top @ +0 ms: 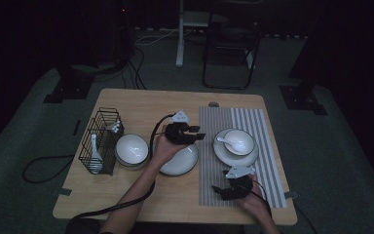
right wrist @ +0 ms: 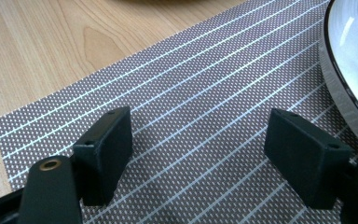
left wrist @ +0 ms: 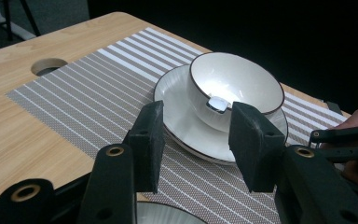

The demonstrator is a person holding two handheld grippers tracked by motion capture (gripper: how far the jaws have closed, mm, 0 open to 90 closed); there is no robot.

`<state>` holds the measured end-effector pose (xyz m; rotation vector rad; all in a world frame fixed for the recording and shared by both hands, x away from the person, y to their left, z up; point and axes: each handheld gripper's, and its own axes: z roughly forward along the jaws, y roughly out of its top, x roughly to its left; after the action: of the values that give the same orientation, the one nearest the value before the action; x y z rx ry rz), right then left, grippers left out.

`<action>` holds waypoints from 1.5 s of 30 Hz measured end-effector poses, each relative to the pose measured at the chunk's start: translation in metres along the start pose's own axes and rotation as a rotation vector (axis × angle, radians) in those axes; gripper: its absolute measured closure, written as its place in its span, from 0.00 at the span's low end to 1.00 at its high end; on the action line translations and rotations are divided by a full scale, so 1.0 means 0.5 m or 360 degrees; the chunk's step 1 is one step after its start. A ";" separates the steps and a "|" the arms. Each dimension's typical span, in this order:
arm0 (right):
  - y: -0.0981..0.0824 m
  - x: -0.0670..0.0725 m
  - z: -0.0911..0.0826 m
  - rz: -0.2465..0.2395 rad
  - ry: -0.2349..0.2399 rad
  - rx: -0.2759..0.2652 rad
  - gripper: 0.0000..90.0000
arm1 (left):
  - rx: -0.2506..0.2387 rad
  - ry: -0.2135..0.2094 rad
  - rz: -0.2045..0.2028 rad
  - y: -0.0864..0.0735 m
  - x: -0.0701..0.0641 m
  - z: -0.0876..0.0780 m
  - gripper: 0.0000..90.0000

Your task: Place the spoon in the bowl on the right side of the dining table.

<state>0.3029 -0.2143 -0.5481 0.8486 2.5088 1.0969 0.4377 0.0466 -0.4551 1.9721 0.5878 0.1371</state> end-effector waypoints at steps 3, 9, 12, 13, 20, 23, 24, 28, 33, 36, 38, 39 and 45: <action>0.000 0.000 0.000 -0.0001 0.0000 0.0000 0.26 | -0.0009 0.0008 0.0006 0.000 -0.001 -0.009 0.62; 0.000 0.000 0.000 -0.0002 0.0000 0.0000 0.26 | 0.0007 0.0019 0.0026 -0.002 -0.002 -0.026 0.61; 0.000 0.000 0.000 -0.0001 0.0000 0.0000 0.26 | 0.0003 0.0031 0.0029 -0.006 0.000 -0.036 0.61; 0.000 0.000 0.000 -0.0001 -0.0001 0.0000 0.26 | 0.0001 0.0036 0.0025 -0.007 0.000 -0.039 0.61; 0.000 0.000 0.000 -0.0001 -0.0001 0.0000 0.26 | -0.0007 0.0062 0.0016 -0.016 0.007 -0.066 0.60; 0.000 0.000 0.000 0.0000 0.0001 0.0001 0.26 | -0.0021 0.0071 0.0005 -0.020 0.010 -0.078 0.60; 0.000 0.000 0.000 -0.0001 0.0000 0.0000 0.26 | -0.0021 0.0073 0.0006 -0.021 0.011 -0.081 0.60; 0.000 -0.001 0.000 0.0002 0.0002 0.0002 0.26 | -0.0028 0.0079 0.0006 -0.022 0.010 -0.089 0.60; 0.000 -0.001 0.000 0.0003 0.0003 0.0002 0.26 | -0.0031 0.0083 0.0016 -0.021 0.007 -0.100 0.60; 0.000 -0.001 0.000 0.0003 0.0003 0.0002 0.26 | -0.0043 0.0077 0.0007 -0.018 0.006 -0.106 0.59; 0.000 -0.001 0.000 0.0004 0.0004 0.0002 0.26 | -0.0051 0.0075 0.0008 -0.017 0.006 -0.113 0.59; 0.000 -0.001 0.000 0.0003 0.0003 0.0002 0.26 | -0.0053 0.0077 0.0013 -0.016 0.005 -0.115 0.59; 0.000 -0.001 0.000 0.0003 0.0003 0.0002 0.25 | -0.0052 0.0096 0.0025 -0.014 0.006 -0.130 0.59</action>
<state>0.3034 -0.2145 -0.5482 0.8512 2.5108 1.0975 0.4156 0.1035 -0.4315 1.9470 0.6055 0.2156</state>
